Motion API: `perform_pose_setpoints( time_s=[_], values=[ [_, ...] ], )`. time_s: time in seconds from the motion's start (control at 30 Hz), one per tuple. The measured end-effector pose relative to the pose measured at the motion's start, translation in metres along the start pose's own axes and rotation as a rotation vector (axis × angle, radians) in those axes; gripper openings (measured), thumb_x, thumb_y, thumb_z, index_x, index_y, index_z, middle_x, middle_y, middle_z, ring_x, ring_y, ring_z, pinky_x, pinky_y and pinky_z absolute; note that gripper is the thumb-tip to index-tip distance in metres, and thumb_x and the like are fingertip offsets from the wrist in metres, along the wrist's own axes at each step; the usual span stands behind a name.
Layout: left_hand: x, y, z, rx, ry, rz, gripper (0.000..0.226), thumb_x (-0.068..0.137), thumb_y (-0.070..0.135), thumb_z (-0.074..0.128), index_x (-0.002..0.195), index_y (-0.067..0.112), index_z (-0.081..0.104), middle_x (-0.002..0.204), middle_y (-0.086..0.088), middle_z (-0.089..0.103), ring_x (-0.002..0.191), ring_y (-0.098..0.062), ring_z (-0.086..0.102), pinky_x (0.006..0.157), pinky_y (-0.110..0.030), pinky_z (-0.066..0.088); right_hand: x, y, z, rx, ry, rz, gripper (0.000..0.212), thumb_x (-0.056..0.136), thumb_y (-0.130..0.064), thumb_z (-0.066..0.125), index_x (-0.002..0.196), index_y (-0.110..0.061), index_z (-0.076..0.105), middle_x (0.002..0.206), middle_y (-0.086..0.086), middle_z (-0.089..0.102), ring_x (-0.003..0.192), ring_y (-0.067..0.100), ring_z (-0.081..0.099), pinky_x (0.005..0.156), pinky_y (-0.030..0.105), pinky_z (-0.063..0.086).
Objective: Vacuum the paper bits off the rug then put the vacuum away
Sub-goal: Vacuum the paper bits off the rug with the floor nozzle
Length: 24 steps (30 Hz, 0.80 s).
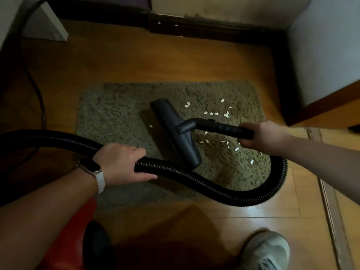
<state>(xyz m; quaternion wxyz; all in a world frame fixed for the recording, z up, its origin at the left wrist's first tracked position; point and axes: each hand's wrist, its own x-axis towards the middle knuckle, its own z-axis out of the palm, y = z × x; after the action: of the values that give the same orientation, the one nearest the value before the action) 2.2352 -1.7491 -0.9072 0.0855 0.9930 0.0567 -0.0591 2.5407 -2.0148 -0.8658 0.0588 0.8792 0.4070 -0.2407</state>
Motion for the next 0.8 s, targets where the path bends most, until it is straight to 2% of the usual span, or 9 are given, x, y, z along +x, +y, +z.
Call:
perform_pose_setpoints(
  time_s=[0.1,0.2,0.3,0.4,0.47,0.6,0.7,0.8],
  values=[
    [-0.002,0.007,0.004,-0.005,0.044,0.031,0.07,0.073,0.091,0.014,0.07,0.031,0.051,0.056,0.015,0.047,0.047,-0.007,0.049,0.044,-0.026,0.045,0.0,0.004,0.011,-0.008,-0.008,-0.127,0.014,0.085,-0.037,0.069,0.095,-0.034,0.061,0.064,-0.011,0.059,0.059,0.009,0.061,0.046,0.022,0.039],
    [-0.004,0.016,0.004,-0.005,0.009,-0.012,0.078,0.065,0.094,0.007,0.075,0.031,0.052,0.063,0.015,0.052,0.058,-0.008,0.054,0.054,-0.026,0.044,0.006,0.01,0.028,-0.022,-0.051,-0.214,0.017,0.083,-0.04,0.068,0.099,-0.038,0.061,0.067,-0.009,0.063,0.058,0.007,0.062,0.052,0.03,0.054],
    [-0.004,0.028,0.001,0.014,-0.019,-0.037,0.079,0.063,0.095,0.004,0.074,0.031,0.05,0.063,0.015,0.051,0.059,-0.007,0.054,0.057,-0.027,0.043,0.014,0.013,0.039,-0.09,-0.058,-0.279,0.024,0.084,-0.045,0.065,0.108,-0.042,0.059,0.075,-0.011,0.063,0.062,0.009,0.062,0.052,0.03,0.056],
    [0.001,0.034,0.002,0.021,-0.075,-0.065,0.073,0.062,0.094,0.007,0.075,0.033,0.046,0.065,0.015,0.051,0.062,-0.006,0.054,0.059,-0.027,0.046,0.022,0.021,0.043,-0.077,-0.051,-0.237,0.031,0.087,-0.045,0.063,0.117,-0.045,0.058,0.08,-0.013,0.061,0.066,0.009,0.062,0.055,0.033,0.058],
    [0.001,0.038,0.003,0.017,-0.079,-0.083,0.076,0.063,0.094,0.005,0.078,0.034,0.05,0.064,0.016,0.051,0.06,-0.005,0.054,0.059,-0.027,0.049,0.024,0.028,0.039,-0.032,-0.048,-0.171,0.034,0.089,-0.044,0.063,0.123,-0.044,0.058,0.082,-0.011,0.066,0.067,0.01,0.064,0.059,0.032,0.058],
    [0.002,0.05,0.009,0.005,-0.072,-0.112,0.083,0.068,0.093,0.006,0.084,0.033,0.061,0.063,0.015,0.055,0.057,-0.003,0.055,0.054,-0.025,0.049,0.023,0.05,0.032,0.094,0.001,-0.055,0.039,0.09,-0.039,0.067,0.128,-0.033,0.061,0.077,-0.007,0.064,0.058,0.004,0.056,0.051,0.024,0.044],
    [0.009,0.058,0.003,-0.01,-0.09,-0.19,0.077,0.063,0.093,0.008,0.081,0.035,0.055,0.065,0.015,0.053,0.06,-0.001,0.053,0.055,-0.022,0.042,0.024,0.058,0.033,0.09,0.044,-0.018,0.047,0.09,-0.038,0.068,0.135,-0.034,0.056,0.072,-0.011,0.061,0.057,0.004,0.058,0.055,0.026,0.05],
    [0.018,0.064,0.0,0.018,-0.088,-0.202,0.07,0.063,0.091,0.015,0.08,0.034,0.052,0.067,0.015,0.052,0.063,-0.003,0.053,0.056,-0.024,0.038,0.022,0.054,0.038,0.015,0.036,-0.089,0.05,0.089,-0.043,0.065,0.137,-0.039,0.053,0.084,-0.007,0.067,0.067,0.013,0.063,0.064,0.032,0.058]
  ],
)
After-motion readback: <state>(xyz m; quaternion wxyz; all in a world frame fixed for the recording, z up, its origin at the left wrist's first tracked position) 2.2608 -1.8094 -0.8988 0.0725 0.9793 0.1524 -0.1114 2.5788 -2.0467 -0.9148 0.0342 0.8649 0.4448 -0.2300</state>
